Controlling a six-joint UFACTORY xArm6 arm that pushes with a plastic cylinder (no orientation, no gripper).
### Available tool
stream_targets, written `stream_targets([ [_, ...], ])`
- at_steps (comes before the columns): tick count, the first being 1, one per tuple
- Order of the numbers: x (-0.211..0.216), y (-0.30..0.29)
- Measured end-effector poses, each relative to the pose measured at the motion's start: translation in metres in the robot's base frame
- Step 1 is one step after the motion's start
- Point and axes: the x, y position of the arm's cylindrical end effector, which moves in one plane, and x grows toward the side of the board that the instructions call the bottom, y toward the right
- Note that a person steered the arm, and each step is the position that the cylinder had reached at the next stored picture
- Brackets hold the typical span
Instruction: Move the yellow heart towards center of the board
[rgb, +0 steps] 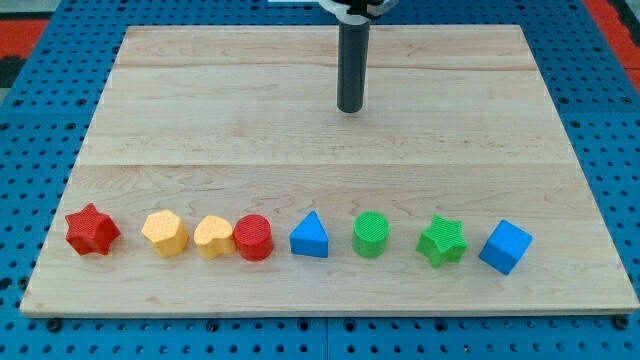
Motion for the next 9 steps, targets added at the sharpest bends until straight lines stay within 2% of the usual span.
stream_targets([
  [4,-0.005,0.0],
  [5,-0.005,0.014],
  [6,0.004,0.081],
  [8,0.137,0.169],
  [9,0.169,0.225],
])
